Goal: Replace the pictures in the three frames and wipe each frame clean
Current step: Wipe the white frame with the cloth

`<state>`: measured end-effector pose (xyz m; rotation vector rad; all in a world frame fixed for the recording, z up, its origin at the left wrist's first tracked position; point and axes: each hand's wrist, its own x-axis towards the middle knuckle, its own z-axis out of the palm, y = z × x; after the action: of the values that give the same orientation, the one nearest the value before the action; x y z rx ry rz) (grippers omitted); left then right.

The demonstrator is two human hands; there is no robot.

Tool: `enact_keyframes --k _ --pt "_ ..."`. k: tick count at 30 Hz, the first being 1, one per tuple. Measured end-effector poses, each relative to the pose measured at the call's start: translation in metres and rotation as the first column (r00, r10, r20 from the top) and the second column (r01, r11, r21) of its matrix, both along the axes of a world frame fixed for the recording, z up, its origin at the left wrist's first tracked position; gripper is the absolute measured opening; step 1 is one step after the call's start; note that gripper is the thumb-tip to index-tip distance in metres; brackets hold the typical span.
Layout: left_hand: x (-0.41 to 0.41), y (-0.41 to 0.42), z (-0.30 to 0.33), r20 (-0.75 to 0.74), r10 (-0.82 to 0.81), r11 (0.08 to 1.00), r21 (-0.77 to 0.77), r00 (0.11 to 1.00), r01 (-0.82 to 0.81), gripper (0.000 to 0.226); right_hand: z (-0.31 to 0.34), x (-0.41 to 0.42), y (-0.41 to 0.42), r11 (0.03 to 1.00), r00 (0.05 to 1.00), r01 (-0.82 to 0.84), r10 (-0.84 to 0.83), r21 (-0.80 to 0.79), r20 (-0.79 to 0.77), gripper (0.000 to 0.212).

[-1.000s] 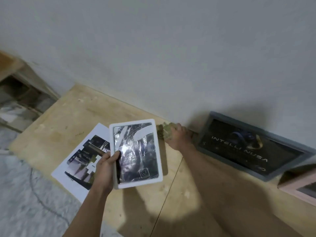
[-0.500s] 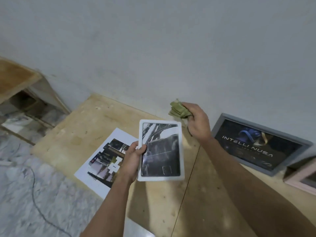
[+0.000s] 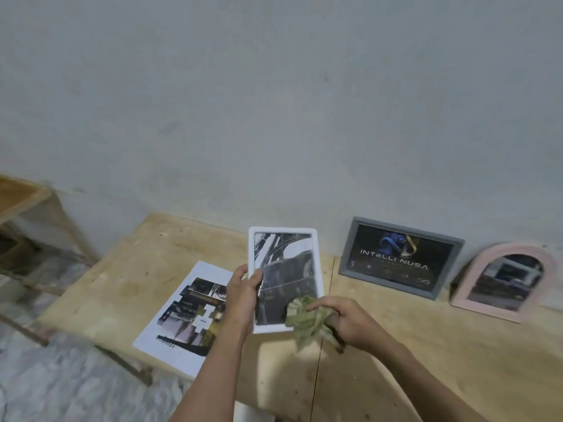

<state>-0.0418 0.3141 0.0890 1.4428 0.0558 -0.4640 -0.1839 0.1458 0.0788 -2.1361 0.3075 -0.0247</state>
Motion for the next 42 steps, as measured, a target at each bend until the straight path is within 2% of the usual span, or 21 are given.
enact_keyframes --k 3,5,7,9,10,14,16,18,19,21,23,25,26,28,30,31,34,36,38,40,42 --pt "-0.012 -0.003 0.008 0.06 -0.105 0.994 0.015 0.993 0.105 0.013 0.057 0.011 -0.017 0.924 0.927 0.293 -0.337 0.245 0.163 0.049" --pt "-0.02 -0.007 0.014 0.083 -0.17 0.985 0.023 0.982 0.169 0.016 0.086 0.025 -0.027 0.902 0.849 0.398 -0.431 0.166 0.306 0.047" --pt "-0.03 -0.011 0.024 0.107 -0.214 0.976 -0.018 0.971 0.217 0.017 0.1 0.039 -0.026 0.925 0.861 0.374 -0.321 -0.062 0.395 0.048" --pt "-0.035 -0.016 0.033 0.084 -0.214 0.971 -0.092 0.973 0.221 0.022 0.092 0.051 -0.014 0.902 0.912 0.264 -0.118 -0.341 0.393 0.057" --pt "-0.035 -0.017 0.036 0.079 -0.191 0.969 -0.142 0.978 0.201 0.021 0.083 0.053 -0.006 0.891 0.927 0.203 -0.042 -0.407 0.372 0.061" --pt "-0.026 -0.006 0.043 0.018 -0.109 0.955 -0.277 0.994 0.11 0.013 0.051 0.037 0.038 0.939 0.932 0.002 0.123 -0.345 0.34 0.053" --pt "-0.022 0.0 0.039 0.014 -0.086 0.964 -0.25 0.996 0.086 0.011 0.043 0.019 0.051 0.933 0.932 -0.128 0.229 -0.337 0.28 0.04" --pt "-0.021 0.003 0.035 0.049 -0.044 0.985 -0.162 0.998 0.051 0.012 0.043 0.0 0.056 0.948 0.936 -0.259 0.294 -0.186 0.192 0.024" --pt "-0.021 0.003 0.032 0.075 -0.043 0.991 -0.12 0.996 0.052 0.012 0.051 -0.007 0.056 0.963 0.953 -0.27 0.27 -0.023 0.135 0.022" --pt "-0.025 0.002 0.035 0.097 -0.081 0.995 -0.053 0.992 0.087 0.012 0.067 -0.013 0.045 0.962 0.992 -0.123 0.116 0.242 0.043 0.027" --pt "-0.026 0.001 0.033 0.096 -0.113 0.992 -0.05 0.989 0.118 0.013 0.083 -0.009 0.027 0.956 0.979 0.117 -0.157 0.27 0.131 0.039" --pt "-0.028 -0.002 0.032 0.102 -0.147 0.985 -0.076 0.984 0.155 0.015 0.101 0.005 0.01 0.903 0.864 0.325 -0.405 0.282 0.299 0.046" --pt "-0.031 -0.005 0.035 0.119 -0.172 0.98 -0.078 0.978 0.181 0.018 0.11 0.013 0.007 0.893 0.817 0.386 -0.447 0.23 0.364 0.045" --pt "-0.038 -0.013 0.043 0.107 -0.177 0.976 -0.109 0.978 0.189 0.03 0.118 0.031 0.011 0.916 0.826 0.392 -0.312 -0.081 0.47 0.046" --pt "-0.039 -0.019 0.053 0.106 -0.111 0.972 -0.195 0.988 0.13 0.031 0.109 0.047 0.026 0.869 0.888 0.26 -0.044 -0.421 0.458 0.055" --pt "-0.037 -0.02 0.057 0.087 -0.071 0.967 -0.237 0.994 0.09 0.028 0.101 0.053 0.038 0.846 0.901 0.202 0.037 -0.493 0.432 0.057" --pt "-0.021 -0.01 0.06 -0.024 -0.025 0.938 -0.347 0.999 0.016 0.028 0.086 0.055 0.07 0.868 0.897 0.084 0.148 -0.49 0.417 0.044" --pt "-0.009 -0.001 0.058 0.016 -0.006 0.96 -0.28 1.0 0.01 0.023 0.077 0.045 0.079 0.863 0.883 -0.039 0.266 -0.504 0.388 0.028" --pt "0.0 0.006 0.055 0.093 0.02 0.985 -0.173 0.995 -0.004 0.022 0.07 0.03 0.079 0.842 0.865 -0.163 0.373 -0.515 0.335 0.024" --pt "0.003 0.007 0.055 0.134 0.031 0.994 -0.109 0.991 -0.016 0.024 0.07 0.016 0.074 0.857 0.889 -0.223 0.374 -0.464 0.263 0.027" --pt "-0.002 0.008 0.055 0.134 0.022 0.994 -0.108 0.991 -0.007 0.024 0.083 0.008 0.065 0.926 0.946 -0.24 0.291 -0.293 0.143 0.036"
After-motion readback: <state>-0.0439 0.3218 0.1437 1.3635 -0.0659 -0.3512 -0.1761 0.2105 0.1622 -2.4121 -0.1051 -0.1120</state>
